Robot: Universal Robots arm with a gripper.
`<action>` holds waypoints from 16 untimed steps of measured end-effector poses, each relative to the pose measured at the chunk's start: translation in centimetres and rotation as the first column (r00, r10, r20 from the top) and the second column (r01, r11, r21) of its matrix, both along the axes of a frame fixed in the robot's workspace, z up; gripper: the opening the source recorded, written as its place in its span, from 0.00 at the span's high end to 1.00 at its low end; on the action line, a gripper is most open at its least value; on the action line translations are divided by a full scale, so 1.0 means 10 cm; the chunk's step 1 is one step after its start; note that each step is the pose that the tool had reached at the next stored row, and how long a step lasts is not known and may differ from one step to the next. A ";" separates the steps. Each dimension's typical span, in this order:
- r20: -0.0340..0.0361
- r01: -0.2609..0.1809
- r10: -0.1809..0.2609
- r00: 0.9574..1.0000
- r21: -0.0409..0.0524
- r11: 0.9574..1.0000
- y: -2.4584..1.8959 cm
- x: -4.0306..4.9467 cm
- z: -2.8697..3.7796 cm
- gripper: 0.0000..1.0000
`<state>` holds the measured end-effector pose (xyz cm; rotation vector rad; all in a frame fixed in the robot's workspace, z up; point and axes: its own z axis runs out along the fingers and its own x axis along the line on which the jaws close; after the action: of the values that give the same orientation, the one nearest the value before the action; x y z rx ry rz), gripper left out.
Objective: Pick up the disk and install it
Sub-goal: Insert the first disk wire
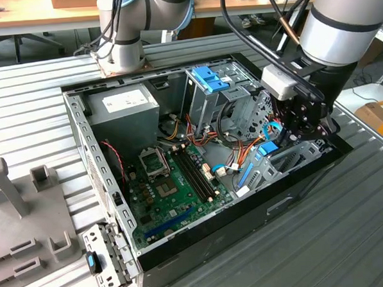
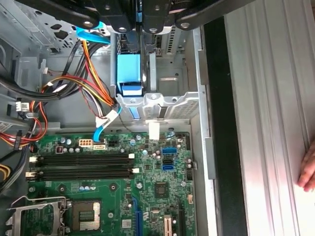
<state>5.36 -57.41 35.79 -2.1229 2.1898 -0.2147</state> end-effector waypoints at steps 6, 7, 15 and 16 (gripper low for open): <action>0.000 0.023 -0.023 1.000 -0.009 1.000 0.054 -0.007 0.000 0.85; 0.000 0.024 -0.024 1.000 -0.010 1.000 0.074 -0.008 -0.001 0.85; 0.001 0.058 -0.058 0.998 -0.021 0.998 0.154 0.008 -0.015 0.85; 0.001 0.058 -0.058 0.998 -0.021 0.998 0.154 0.008 -0.015 0.85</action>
<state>5.44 -55.87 35.64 -2.0715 2.2615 -0.2432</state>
